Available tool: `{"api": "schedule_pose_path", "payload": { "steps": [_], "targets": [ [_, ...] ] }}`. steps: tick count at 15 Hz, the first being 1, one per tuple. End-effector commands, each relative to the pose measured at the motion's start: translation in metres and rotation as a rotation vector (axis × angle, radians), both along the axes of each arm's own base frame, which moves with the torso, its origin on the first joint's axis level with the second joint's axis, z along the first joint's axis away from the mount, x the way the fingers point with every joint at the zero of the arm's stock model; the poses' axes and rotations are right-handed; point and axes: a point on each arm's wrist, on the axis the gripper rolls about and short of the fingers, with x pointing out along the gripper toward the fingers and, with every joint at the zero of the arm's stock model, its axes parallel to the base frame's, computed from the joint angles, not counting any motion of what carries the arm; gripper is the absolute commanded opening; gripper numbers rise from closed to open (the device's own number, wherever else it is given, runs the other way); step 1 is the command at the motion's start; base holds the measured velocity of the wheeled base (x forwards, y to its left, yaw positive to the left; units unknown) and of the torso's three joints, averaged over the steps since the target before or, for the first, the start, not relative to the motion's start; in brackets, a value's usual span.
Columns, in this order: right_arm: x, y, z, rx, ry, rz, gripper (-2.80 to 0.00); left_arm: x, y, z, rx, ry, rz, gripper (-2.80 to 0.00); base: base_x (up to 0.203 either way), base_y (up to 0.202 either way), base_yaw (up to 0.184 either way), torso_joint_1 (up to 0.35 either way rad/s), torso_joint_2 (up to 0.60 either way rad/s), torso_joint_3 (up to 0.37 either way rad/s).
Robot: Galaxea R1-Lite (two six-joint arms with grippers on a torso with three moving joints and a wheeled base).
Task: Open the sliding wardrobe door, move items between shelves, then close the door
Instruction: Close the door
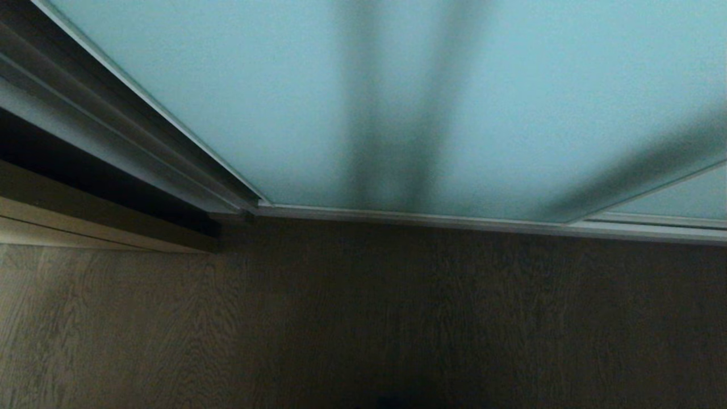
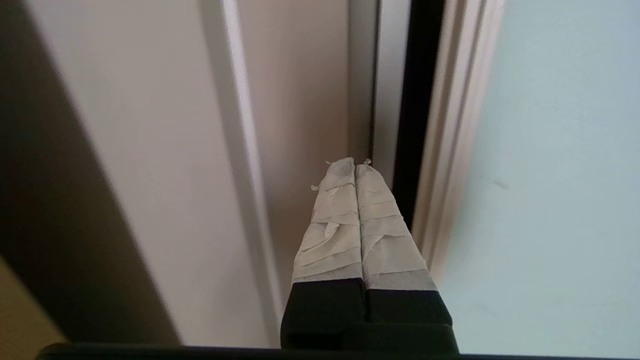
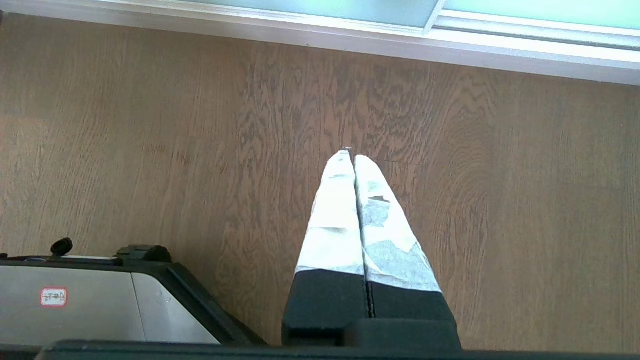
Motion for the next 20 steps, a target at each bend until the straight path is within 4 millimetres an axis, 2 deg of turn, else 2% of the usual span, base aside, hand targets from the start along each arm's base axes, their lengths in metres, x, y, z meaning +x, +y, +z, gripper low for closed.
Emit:
{"api": "schedule_pose_path", "payload": {
  "steps": [1,9,15,20],
  "targets": [
    [0.0,0.0,0.0,0.0,0.001,0.001,-2.8,0.014,0.0,0.002,0.007,0.015,-0.01,-2.8,0.0,0.0,0.0,0.0,0.0,0.0],
    [0.0,0.0,0.0,0.002,0.001,0.001,-2.8,0.051,0.001,0.007,0.002,0.063,-0.04,-2.8,0.0,0.0,0.0,0.0,0.0,0.0],
    [0.0,0.0,0.0,0.0,0.001,0.001,-2.8,0.068,-0.003,0.019,0.009,0.052,-0.08,-2.8,0.0,0.0,0.0,0.0,0.0,0.0],
    [0.0,0.0,0.0,0.0,0.001,0.001,-2.8,0.078,-0.009,0.018,0.023,0.072,-0.122,-2.8,0.0,0.0,0.0,0.0,0.0,0.0]
  ]
}}
